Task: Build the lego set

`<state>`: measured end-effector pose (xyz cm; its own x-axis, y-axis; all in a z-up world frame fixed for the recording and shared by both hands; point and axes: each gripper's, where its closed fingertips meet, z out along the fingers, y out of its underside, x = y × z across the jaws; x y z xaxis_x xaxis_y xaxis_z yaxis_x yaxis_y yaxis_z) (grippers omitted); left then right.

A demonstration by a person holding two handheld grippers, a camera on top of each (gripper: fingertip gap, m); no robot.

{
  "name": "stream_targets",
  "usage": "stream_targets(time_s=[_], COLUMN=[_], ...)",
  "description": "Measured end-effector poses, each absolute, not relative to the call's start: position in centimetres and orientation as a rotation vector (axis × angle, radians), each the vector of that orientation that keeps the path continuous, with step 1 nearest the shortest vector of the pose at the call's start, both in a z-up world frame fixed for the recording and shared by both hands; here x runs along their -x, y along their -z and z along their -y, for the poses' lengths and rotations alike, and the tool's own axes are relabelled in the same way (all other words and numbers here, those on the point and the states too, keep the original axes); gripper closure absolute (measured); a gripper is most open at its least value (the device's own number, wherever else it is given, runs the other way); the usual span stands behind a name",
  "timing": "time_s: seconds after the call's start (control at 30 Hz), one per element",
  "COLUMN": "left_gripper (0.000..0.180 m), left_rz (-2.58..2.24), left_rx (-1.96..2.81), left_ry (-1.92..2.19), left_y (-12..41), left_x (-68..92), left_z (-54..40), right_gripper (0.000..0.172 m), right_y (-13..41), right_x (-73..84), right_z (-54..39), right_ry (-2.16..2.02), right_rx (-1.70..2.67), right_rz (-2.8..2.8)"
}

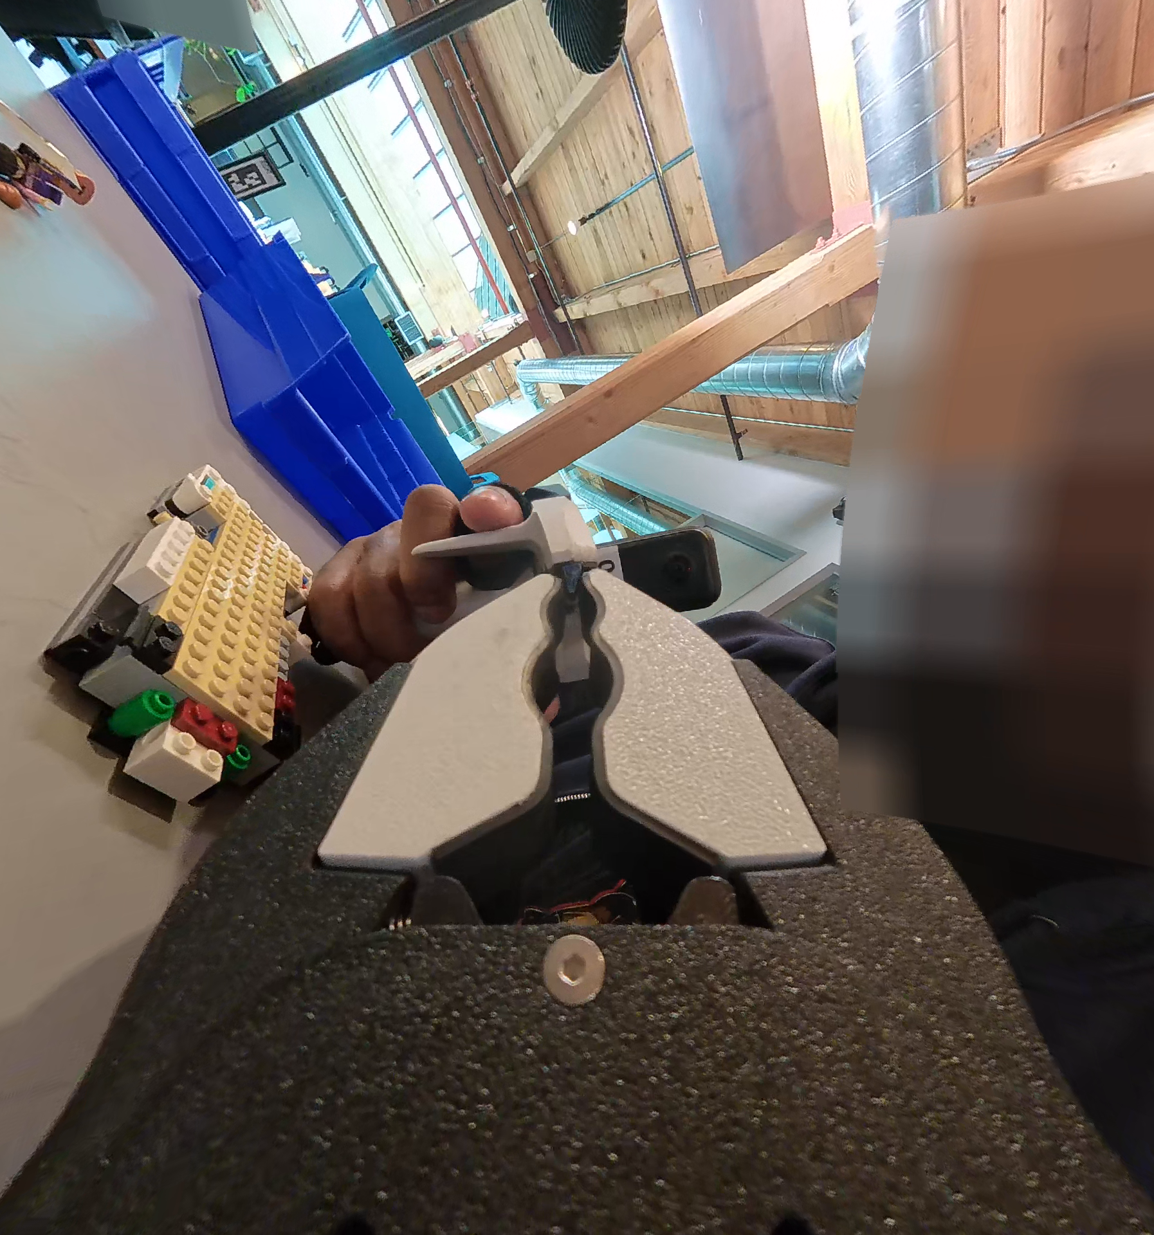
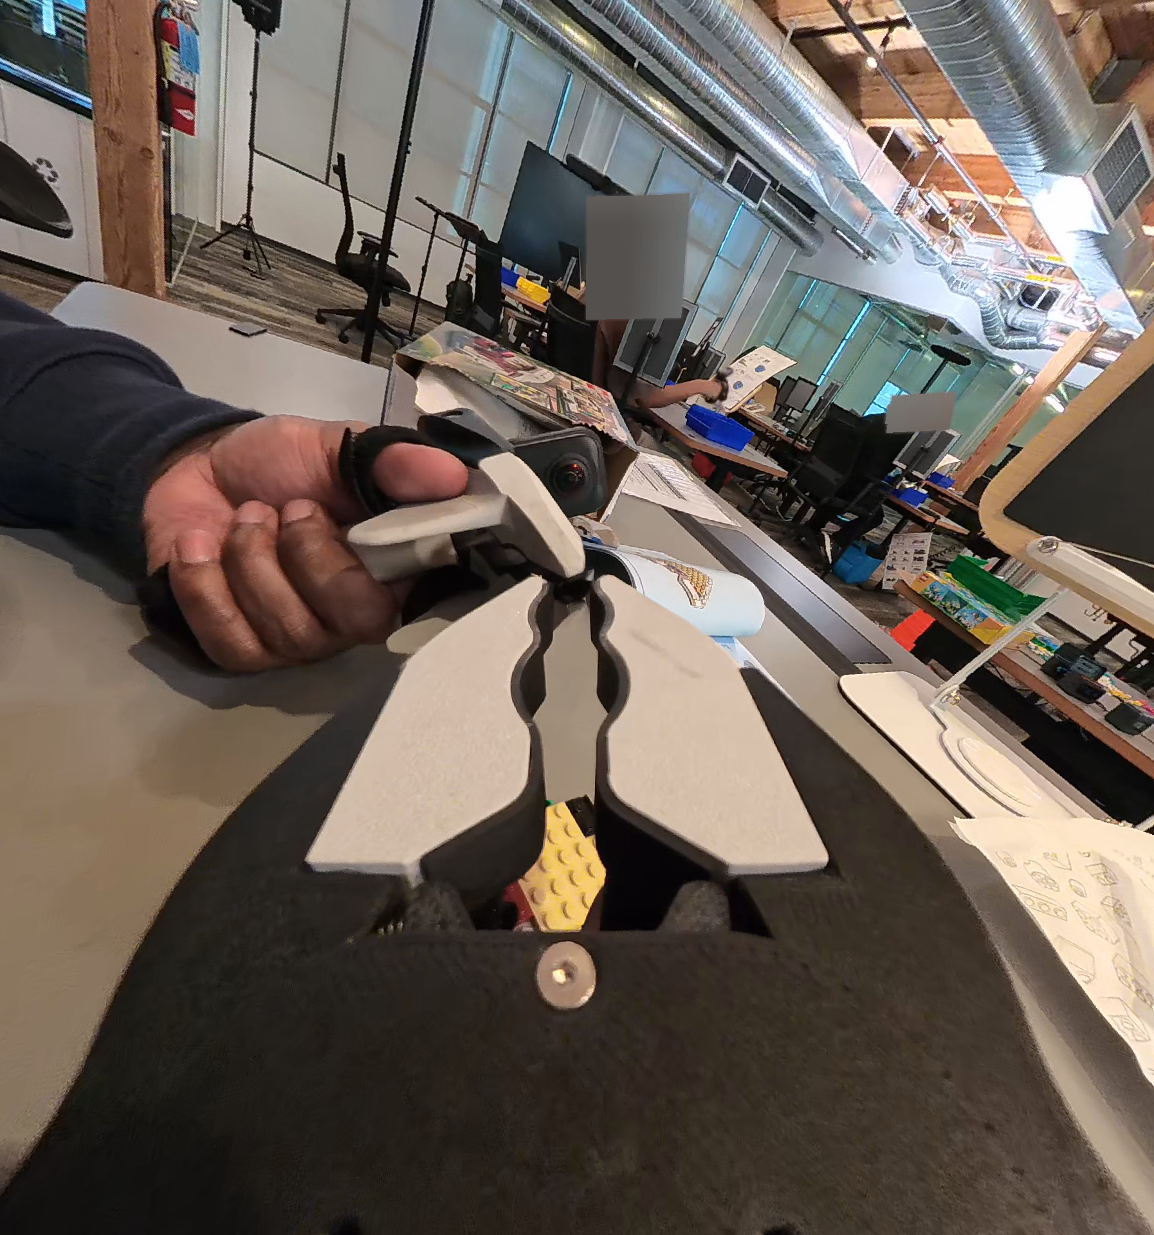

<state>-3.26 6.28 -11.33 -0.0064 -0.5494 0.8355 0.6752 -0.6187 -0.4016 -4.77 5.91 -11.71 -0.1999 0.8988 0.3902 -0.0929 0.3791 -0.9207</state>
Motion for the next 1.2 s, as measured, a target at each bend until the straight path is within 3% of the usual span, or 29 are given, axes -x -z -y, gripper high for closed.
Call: stream_targets(time_s=[0.53,0.9,1.2], left_gripper=[0.176,0.164,0.164], left_rz=[0.062,-0.178,-0.218], left_rx=[1.582,1.885,2.047], left_ry=[1.525,0.786,0.707], left_y=[12.7,14.6,17.0], left_x=[3.5,5.1,4.6], left_z=[-6.5,-7.3,-7.2], right_gripper=[0.164,0.164,0.164], right_y=[12.8,15.7,16.9], right_x=[4.7,5.2,5.3], right_z=[-6.3,-7.1,-6.8], right_ry=[-0.995,-0.763,-0.597], right_rx=[0.790,0.867,0.801], right_rz=[1.567,1.716,1.790])
